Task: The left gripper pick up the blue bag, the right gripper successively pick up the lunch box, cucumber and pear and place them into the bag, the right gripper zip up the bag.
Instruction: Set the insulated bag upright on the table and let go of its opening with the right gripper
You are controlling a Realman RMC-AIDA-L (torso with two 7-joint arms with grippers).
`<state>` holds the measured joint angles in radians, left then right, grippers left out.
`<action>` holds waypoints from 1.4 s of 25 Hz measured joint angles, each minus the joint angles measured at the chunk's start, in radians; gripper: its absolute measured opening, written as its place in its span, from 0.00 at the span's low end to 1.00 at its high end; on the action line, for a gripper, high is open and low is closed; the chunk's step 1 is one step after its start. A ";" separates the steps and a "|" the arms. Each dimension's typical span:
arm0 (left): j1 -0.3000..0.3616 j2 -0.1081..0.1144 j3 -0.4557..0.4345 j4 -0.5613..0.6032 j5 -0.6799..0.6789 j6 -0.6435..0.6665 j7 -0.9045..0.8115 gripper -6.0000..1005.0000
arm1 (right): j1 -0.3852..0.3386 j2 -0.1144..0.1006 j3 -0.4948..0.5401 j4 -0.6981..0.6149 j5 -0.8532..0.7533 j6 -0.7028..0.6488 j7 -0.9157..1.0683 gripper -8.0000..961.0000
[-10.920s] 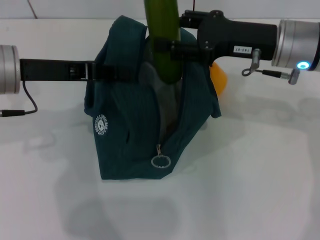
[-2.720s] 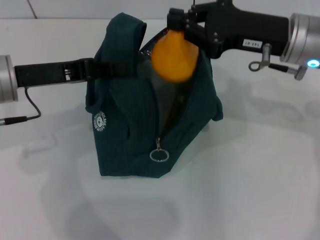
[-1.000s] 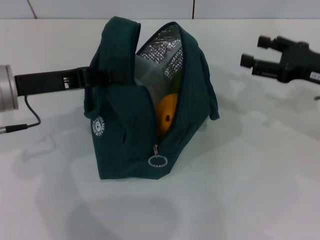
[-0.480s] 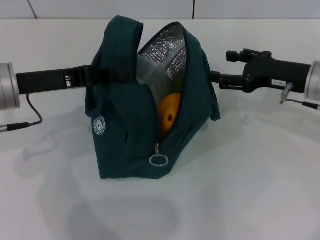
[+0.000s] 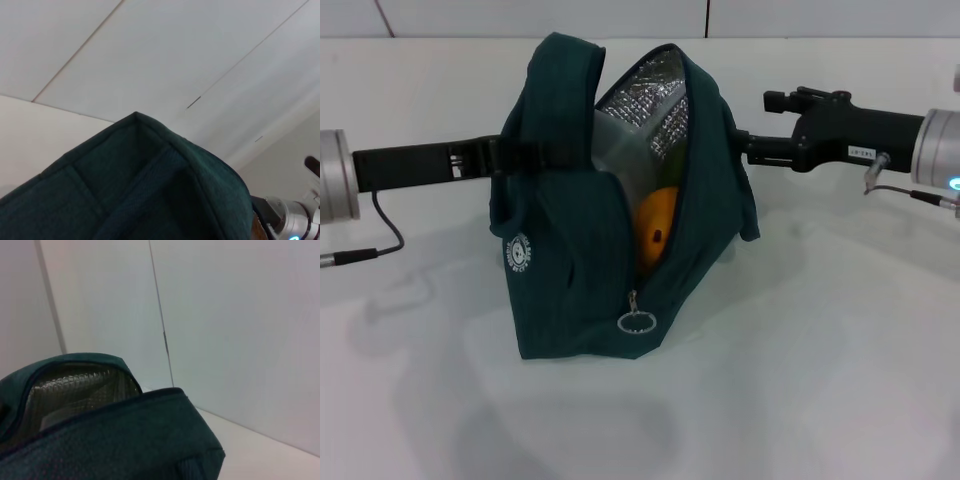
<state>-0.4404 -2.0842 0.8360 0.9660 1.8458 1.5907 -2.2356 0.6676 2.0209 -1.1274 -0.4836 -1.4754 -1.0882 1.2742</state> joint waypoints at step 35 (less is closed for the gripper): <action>0.006 0.000 -0.004 -0.015 -0.004 0.005 0.027 0.05 | 0.054 0.007 -0.066 0.066 0.146 0.044 -0.152 0.16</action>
<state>-0.4341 -2.0842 0.8320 0.9505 1.8413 1.5953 -2.2091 0.7218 2.0275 -1.1931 -0.4174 -1.3296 -1.0444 1.1218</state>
